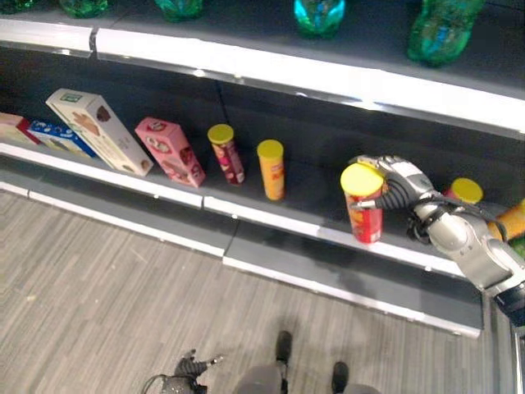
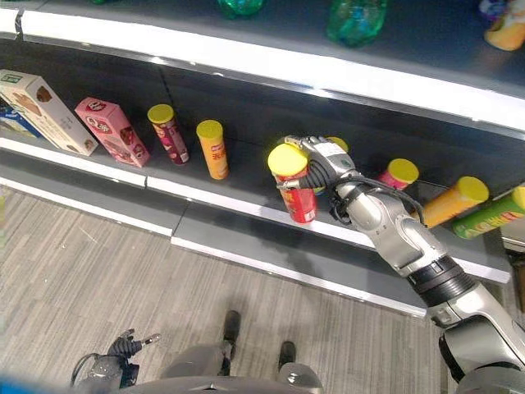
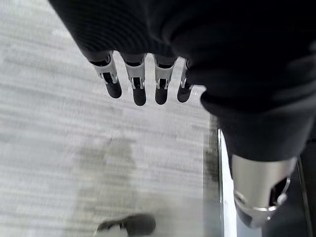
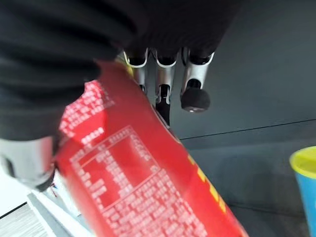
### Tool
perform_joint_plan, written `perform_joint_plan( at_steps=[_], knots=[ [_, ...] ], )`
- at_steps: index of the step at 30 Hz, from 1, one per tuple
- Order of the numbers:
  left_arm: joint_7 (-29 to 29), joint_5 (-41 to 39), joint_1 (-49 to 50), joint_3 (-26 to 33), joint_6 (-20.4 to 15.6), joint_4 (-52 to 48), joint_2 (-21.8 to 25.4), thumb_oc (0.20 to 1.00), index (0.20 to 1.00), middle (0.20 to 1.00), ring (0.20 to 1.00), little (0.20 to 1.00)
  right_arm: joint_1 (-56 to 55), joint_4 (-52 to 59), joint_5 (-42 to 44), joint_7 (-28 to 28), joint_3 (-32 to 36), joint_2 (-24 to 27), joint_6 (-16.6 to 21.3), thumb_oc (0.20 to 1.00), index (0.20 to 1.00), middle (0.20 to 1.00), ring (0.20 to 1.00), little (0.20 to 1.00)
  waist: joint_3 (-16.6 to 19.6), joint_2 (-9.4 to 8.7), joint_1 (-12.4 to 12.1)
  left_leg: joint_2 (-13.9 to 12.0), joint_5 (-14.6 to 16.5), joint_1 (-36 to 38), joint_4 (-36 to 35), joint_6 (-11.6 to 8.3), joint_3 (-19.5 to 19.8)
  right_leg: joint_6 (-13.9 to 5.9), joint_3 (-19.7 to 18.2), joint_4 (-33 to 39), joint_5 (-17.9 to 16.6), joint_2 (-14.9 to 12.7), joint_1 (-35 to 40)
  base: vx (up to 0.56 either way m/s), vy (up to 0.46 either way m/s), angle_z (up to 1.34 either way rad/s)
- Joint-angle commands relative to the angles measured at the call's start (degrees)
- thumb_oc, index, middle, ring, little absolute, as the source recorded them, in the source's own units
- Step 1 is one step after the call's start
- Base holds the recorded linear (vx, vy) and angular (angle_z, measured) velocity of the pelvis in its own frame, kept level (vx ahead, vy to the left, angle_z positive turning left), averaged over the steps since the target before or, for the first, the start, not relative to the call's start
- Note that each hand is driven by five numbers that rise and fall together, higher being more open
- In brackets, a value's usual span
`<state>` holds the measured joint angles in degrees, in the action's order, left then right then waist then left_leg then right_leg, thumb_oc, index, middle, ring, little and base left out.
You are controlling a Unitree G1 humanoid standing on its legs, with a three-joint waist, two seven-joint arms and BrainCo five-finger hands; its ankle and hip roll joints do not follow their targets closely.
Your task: Put the goods on the table back onto the shelves and tidy them up.
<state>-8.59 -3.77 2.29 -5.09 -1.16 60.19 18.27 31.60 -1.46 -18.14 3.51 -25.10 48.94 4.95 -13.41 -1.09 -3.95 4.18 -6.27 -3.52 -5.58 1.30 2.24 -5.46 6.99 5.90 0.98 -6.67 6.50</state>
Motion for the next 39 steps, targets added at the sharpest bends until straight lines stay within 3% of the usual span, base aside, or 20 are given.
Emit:
perform_joint_plan(
  at_steps=[1,11,14,27,32,39],
  knots=[
    [-1.0,0.6,0.7,-2.2,-0.5,1.4,1.4,1.000,1.000,1.000,1.000,1.000,5.0,0.2,-1.6,4.8,3.1,0.1,0.0,0.200,0.200,0.200,0.200,0.200,2.5,-1.30,-1.4,-3.4,6.9,-1.3,0.6,-2.20,-0.2,-0.69,1.5,-0.9,3.5,0.0,-2.8,0.04,0.084,-0.13],
    [-2.3,-0.8,-0.9,-5.5,-1.3,-1.7,1.4,1.000,1.000,1.000,1.000,1.000,12.5,-4.9,-6.3,12.4,2.1,-2.4,-1.7,0.200,0.200,0.200,0.200,0.200,-1.4,-0.80,-3.3,-3.6,5.6,-5.7,0.6,-2.28,0.9,-0.61,3.0,-0.9,2.5,0.2,-6.9,0.01,-0.006,-0.01],
    [-3.0,-2.2,-1.7,-7.5,-2.0,-3.5,1.2,1.000,1.000,1.000,1.000,1.000,18.1,-10.4,-8.9,18.0,1.5,-4.7,-3.2,0.200,0.200,0.200,0.200,0.200,-3.0,0.14,-4.9,-3.3,4.7,-7.6,0.6,-2.54,2.7,-0.40,4.5,-0.9,2.6,0.3,-7.9,0.05,-0.044,0.14],
    [-3.7,-3.8,-3.3,-11.4,-3.6,-7.2,1.7,1.000,1.000,1.000,1.000,1.000,25.6,-22.5,-11.5,30.3,4.4,-1.9,-7.6,0.200,0.200,0.200,0.200,0.200,-6.9,2.73,-9.4,-1.1,3.7,-13.6,1.1,-2.54,8.4,-0.54,8.8,-1.2,3.1,-0.1,-10.8,0.07,-0.012,0.26],
    [-4.1,-4.1,-3.4,-12.5,-4.0,-9.3,1.4,1.000,1.000,1.000,1.000,1.000,23.5,-23.2,-10.2,35.9,9.5,-2.6,-8.8,0.200,0.200,0.200,0.200,0.200,-8.0,4.45,-9.7,-0.4,3.4,-15.6,1.1,-2.37,9.8,-0.73,9.9,-1.2,3.1,-0.5,-12.2,0.06,0.009,0.13],
    [-4.5,-3.9,-3.8,-13.2,-3.9,-9.6,0.5,1.000,1.000,1.000,1.000,1.000,21.9,-21.5,-8.7,39.3,13.2,-4.9,-9.1,0.200,0.200,0.200,0.200,0.200,-8.5,5.47,-9.8,0.2,3.3,-16.5,1.1,-2.15,10.3,-0.79,10.1,-1.1,3.1,-0.8,-12.8,0.01,0.003,0.01]
  ],
)
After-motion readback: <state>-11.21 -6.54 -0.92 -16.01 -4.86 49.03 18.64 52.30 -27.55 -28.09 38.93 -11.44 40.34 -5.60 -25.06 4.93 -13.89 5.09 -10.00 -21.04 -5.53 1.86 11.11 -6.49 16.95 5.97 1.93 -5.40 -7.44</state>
